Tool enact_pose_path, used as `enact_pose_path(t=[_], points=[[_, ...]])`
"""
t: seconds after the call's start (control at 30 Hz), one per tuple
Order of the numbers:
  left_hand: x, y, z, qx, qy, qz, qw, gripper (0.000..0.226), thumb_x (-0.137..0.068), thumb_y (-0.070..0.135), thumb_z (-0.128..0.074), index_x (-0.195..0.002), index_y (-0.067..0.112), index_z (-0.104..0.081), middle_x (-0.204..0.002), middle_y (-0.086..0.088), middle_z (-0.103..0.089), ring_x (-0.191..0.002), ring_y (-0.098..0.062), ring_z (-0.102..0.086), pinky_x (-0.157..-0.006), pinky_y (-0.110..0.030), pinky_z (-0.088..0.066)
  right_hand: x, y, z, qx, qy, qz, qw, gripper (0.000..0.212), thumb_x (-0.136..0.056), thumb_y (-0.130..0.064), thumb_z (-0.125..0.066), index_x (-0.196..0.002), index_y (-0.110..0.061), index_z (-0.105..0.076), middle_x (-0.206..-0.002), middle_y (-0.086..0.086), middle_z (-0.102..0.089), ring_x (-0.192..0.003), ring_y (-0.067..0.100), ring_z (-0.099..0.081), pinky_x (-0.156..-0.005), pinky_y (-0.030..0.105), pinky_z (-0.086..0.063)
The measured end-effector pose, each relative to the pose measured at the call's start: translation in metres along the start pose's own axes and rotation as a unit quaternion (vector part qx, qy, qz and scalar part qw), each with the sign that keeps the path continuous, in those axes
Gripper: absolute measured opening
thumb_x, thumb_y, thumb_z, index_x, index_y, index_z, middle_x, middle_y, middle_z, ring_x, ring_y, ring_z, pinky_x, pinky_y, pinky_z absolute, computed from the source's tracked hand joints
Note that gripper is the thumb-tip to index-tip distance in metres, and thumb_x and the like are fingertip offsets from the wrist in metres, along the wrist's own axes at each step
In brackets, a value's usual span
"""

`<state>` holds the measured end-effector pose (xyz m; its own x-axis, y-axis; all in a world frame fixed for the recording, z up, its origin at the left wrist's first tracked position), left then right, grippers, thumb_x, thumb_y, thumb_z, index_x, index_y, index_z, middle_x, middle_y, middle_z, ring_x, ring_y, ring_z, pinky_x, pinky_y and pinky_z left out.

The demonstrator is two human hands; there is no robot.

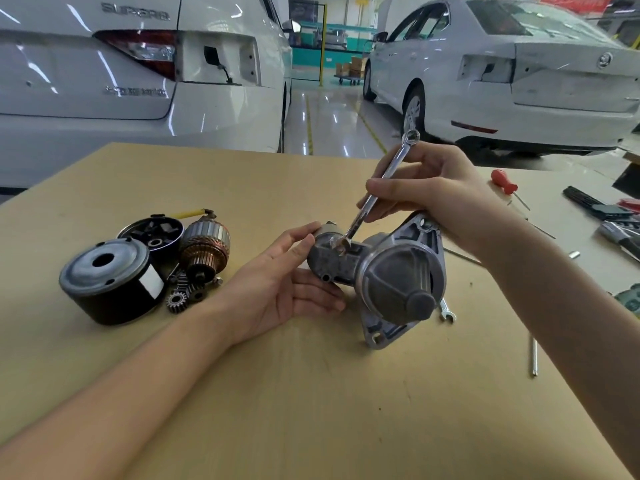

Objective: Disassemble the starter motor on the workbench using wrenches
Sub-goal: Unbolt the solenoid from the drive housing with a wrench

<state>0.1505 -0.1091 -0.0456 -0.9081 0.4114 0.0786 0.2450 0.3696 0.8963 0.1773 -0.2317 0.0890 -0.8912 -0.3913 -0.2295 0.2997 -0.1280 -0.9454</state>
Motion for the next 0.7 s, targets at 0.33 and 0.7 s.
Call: enact_pose_path(t=[0.33,0.7], points=[[0.000,0.001,-0.002,0.008,-0.001,0.000,1.000,0.048,-0.081,0.036,-0.056,-0.127,0.028,-0.047,-0.075,-0.029,-0.067,-0.063,-0.036,-0.070,-0.054,-0.035,-0.057,-0.002,0.002,0.004,-0.015,0.003,0.008,1.000,0.021,-0.070,-0.010,-0.073,-0.086,-0.002,-0.062,-0.079,0.017,-0.074,-0.073,0.034,-0.072,-0.069,0.031,-0.059],[-0.001,0.002,0.000,0.000,0.010,-0.007,1.000,0.044,-0.081,0.036,-0.054,-0.124,0.024,-0.048,-0.073,-0.029,-0.067,-0.061,-0.035,-0.070,-0.053,-0.034,-0.057,-0.019,-0.050,-0.078,0.278,-0.178,0.110,0.937,0.013,-0.085,-0.007,-0.068,-0.096,0.000,-0.067,-0.077,0.011,-0.072,-0.059,0.016,-0.067,-0.060,0.032,-0.058]])
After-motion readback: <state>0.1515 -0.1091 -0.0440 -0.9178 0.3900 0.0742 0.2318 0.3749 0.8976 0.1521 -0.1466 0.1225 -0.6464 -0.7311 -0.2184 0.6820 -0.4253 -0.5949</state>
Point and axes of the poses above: each hand's wrist, its own x-axis away from the middle knuckle, its own z-axis out of the back of the hand, y = z × x, the point moved 10 cm from there along -x, towards the middle knuckle
